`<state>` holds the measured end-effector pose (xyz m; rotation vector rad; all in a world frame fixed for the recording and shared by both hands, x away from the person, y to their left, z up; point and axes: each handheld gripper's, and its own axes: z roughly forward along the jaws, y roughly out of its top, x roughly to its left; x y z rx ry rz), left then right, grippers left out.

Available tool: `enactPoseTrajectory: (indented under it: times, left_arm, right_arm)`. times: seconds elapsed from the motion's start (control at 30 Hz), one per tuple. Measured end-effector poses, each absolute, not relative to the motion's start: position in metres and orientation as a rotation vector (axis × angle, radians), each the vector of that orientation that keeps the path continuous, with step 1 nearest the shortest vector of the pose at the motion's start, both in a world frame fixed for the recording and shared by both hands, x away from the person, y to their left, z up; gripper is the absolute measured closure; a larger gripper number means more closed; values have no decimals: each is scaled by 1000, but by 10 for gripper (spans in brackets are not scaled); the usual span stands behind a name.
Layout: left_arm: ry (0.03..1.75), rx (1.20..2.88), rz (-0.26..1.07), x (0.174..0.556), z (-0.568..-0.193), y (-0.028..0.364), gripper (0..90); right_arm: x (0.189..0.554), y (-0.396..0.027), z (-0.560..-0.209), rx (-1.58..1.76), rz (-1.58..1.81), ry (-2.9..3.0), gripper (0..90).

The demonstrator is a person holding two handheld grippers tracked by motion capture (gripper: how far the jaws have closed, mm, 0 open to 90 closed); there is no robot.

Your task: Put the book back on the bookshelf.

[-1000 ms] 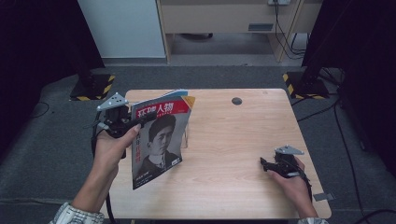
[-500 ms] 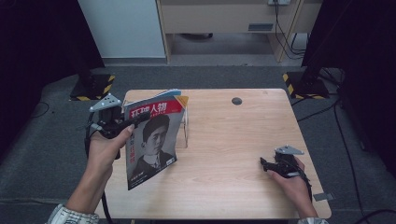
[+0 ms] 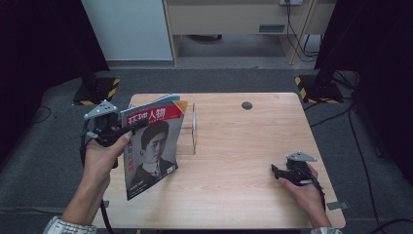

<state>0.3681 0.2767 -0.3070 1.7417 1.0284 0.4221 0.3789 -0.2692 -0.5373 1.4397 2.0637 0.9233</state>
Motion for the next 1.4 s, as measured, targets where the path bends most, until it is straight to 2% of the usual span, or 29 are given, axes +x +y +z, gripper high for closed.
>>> enactPoseTrajectory:
  times: [1.4]
  left_arm:
    - [1089, 1714, 476, 355, -305, 319, 862]
  right_arm:
    - [379, -269, -537, 1439, 924, 2065, 273]
